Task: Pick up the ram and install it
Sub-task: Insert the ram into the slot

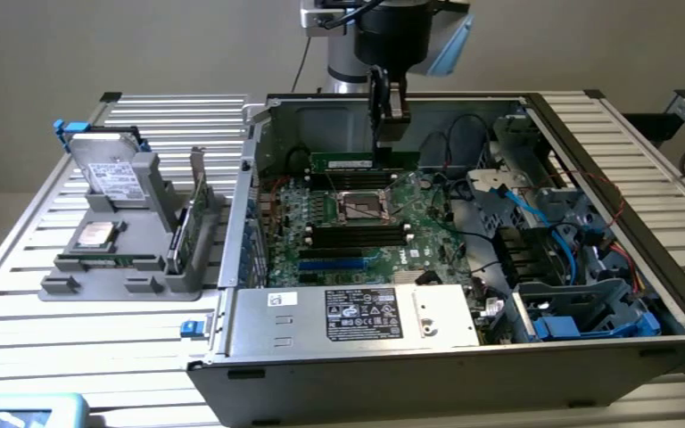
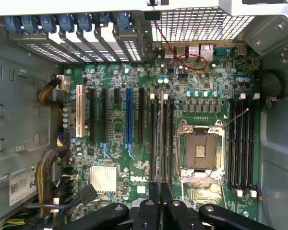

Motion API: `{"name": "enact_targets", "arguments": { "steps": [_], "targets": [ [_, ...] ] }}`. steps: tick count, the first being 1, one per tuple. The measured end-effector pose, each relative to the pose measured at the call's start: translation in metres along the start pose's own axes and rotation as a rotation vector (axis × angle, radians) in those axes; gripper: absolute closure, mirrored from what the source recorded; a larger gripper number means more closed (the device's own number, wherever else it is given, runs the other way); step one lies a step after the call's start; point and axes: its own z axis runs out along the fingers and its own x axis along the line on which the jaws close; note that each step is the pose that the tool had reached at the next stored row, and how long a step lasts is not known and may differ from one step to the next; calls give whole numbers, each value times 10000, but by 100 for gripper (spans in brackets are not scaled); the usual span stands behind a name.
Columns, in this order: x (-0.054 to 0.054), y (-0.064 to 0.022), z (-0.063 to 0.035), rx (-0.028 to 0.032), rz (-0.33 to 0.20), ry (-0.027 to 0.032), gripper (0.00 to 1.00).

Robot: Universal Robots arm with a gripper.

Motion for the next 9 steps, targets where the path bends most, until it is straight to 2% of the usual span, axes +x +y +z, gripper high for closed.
{"name": "enact_targets", "arguments": {
  "steps": [3,9],
  "targets": [
    [-4,2,33,23,-4,1,87],
    [-2,11,127,27,-3,-9,87]
  ]
}}
